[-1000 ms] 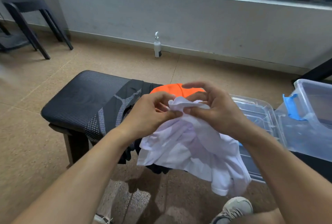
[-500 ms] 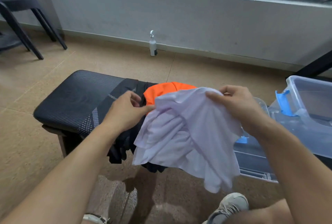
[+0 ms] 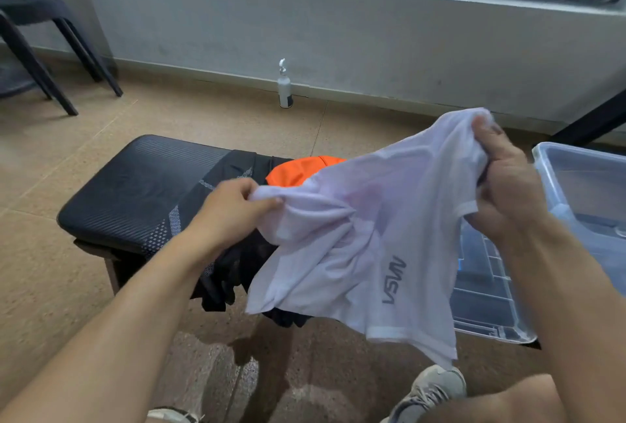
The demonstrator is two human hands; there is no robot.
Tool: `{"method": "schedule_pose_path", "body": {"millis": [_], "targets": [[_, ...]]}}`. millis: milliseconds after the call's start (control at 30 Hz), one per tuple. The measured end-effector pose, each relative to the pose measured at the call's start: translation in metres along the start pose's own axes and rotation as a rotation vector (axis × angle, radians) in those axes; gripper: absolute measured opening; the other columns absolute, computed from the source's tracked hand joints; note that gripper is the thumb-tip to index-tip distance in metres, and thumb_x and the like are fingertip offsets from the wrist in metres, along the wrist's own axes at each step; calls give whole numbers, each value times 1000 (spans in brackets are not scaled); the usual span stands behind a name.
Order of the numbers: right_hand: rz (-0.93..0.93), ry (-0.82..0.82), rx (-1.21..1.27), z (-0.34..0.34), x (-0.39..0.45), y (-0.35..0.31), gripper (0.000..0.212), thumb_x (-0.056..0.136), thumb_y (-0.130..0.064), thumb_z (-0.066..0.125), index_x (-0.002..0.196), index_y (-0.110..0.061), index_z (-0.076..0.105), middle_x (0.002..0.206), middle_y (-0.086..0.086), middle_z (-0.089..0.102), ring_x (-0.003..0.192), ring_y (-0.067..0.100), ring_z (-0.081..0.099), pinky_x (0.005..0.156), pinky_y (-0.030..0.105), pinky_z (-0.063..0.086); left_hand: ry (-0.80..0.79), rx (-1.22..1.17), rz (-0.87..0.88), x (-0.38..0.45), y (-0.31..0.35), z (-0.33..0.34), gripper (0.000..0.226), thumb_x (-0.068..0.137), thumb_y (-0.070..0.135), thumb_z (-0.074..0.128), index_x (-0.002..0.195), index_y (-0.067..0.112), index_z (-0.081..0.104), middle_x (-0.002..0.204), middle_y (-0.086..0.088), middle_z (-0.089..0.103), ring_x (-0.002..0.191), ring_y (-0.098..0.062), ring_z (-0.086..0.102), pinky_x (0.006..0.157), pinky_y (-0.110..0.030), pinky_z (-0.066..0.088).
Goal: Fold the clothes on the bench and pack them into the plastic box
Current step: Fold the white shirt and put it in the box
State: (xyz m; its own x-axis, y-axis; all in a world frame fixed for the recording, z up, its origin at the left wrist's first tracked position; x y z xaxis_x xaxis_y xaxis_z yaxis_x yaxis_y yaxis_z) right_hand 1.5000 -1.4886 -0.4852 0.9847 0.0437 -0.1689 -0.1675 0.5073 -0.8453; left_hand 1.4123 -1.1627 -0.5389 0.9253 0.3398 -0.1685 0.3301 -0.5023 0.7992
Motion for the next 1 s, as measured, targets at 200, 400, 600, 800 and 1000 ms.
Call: {"method": "schedule_pose_path", "body": {"millis": [200,400,600,800,1000], "targets": [[-273,210,-101,-15,-5,-15,8,95,-31,69,92,-24,69,93,1,71,85,16,68,84,40,60,270,-622,-46,12,-8,-39,20,77,20,85,75,21,65,71,2,69,69,-14,62,66,-29,47],[-250,179,-824,0,-14,13,18,89,-41,74,96,-24,77,88,-2,77,74,10,65,68,29,52,166,-692,-15,2,7,-23,7,86,15,77,88,19,72,80,-1,74,76,-17,66,70,-31,52],[338,-325,-513,60,-49,80,31,95,-13,66,124,-23,70,112,7,77,92,21,71,80,37,56,-51,-547,164,-37,39,30,21,85,24,80,105,20,77,101,1,79,93,-17,73,81,-36,56],[295,-600,-347,73,-61,76,81,83,26,38,143,-26,56,143,8,58,111,27,70,87,48,49,-82,-686,152,-48,42,33,36,82,14,83,116,16,72,110,-10,77,106,-32,73,89,-48,60],[-152,-668,-646,80,-69,66,71,86,28,50,132,-24,62,131,-2,65,110,22,71,93,51,58,-39,-735,172,-49,42,32,36,83,-5,76,117,5,70,105,-11,79,92,-19,76,72,-24,57]]}}
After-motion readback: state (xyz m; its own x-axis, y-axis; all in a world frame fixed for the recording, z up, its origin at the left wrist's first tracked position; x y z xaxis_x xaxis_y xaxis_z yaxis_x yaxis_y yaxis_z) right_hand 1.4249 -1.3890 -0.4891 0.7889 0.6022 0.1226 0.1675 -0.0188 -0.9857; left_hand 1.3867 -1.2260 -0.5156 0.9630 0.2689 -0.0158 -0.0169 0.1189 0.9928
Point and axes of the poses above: each hand's wrist, its own x-axis towards the middle knuckle, its own z-axis out of the palm, y = z × x, the point moved 5 cm from there along x, towards the middle knuckle
